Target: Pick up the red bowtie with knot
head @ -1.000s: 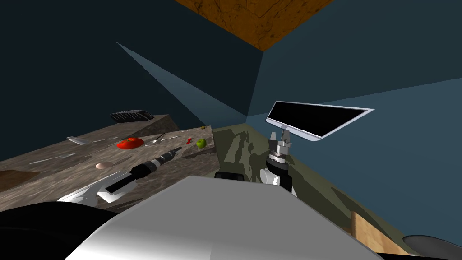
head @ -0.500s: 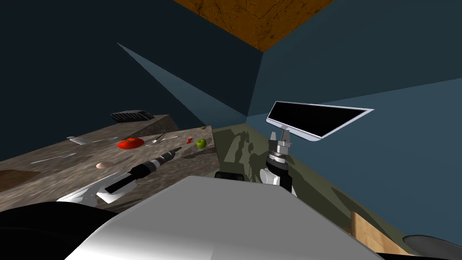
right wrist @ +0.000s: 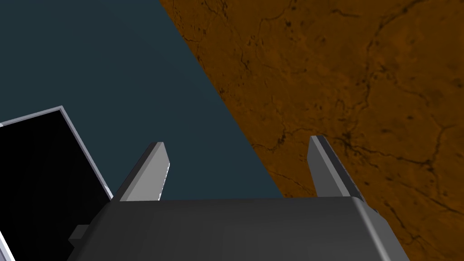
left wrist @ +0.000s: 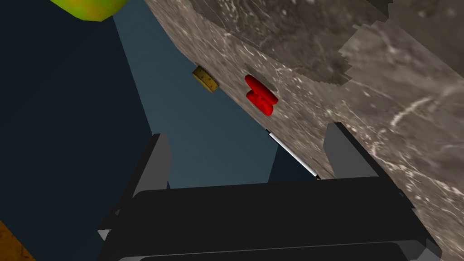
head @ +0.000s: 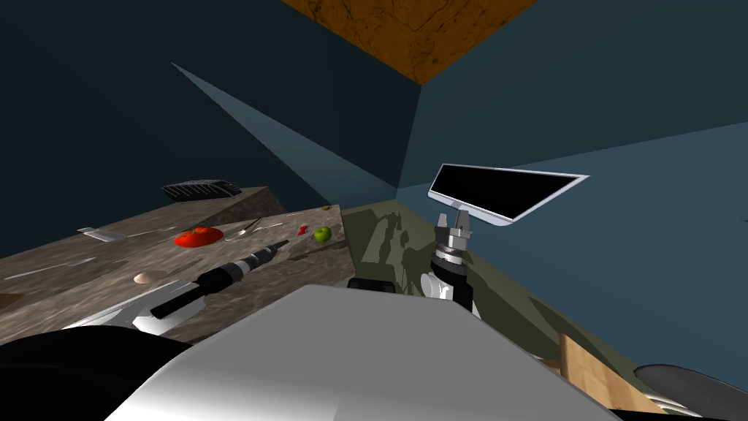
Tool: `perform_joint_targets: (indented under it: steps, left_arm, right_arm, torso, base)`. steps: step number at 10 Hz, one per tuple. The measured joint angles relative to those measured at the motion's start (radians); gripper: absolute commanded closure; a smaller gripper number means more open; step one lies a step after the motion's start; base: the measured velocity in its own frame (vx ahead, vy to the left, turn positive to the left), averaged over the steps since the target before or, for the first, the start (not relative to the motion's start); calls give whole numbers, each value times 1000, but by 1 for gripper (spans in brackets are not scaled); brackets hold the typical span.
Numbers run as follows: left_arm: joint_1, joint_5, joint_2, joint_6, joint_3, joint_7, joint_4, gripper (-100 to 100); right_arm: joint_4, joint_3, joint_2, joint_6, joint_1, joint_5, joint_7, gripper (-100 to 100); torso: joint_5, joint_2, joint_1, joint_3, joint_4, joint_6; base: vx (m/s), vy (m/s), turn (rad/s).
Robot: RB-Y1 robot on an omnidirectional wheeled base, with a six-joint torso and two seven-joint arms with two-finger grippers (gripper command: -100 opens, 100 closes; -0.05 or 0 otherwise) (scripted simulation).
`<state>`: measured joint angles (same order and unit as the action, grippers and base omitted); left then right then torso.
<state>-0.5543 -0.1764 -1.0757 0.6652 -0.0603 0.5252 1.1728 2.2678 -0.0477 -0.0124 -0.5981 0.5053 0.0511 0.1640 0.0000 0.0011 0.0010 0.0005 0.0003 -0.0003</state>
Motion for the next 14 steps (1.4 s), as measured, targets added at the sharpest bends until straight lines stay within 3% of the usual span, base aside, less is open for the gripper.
perform_joint_targets:
  steps: [2,10,11,13,14]
  left_arm:
    - [-6,-7,-17,-1,2,7,-22,-100]
    - [-8,-8,-19,2,2,7,-26,-100]
    - [-38,-7,-44,-5,-1,5,-17,-100]
    - [-33,-15,-73,10,22,-2,-68,-100]
    - [-52,-16,-95,15,25,-4,-77,-100]
  right_arm:
    - [0,0,0,0,0,0,0,0]
    - [0,0,0,0,0,0,0,0]
    - [0,0,0,0,0,0,0,0]
    - [0,0,0,0,0,0,0,0]
    - [0,0,0,0,0,0,0,0]
  torso:
    - [0,0,0,0,0,0]
    - [0,2,0,1,0,0]
    - [0,-1,0,0,0,1]
    - [0,-2,0,-1,0,1]
    - [0,-3,0,-2,-1,0]
  base:
    - [3,0,-11]
    - [6,0,-20]
    - [49,-3,-142]
    - [59,-4,-152]
    - [55,-4,-146]
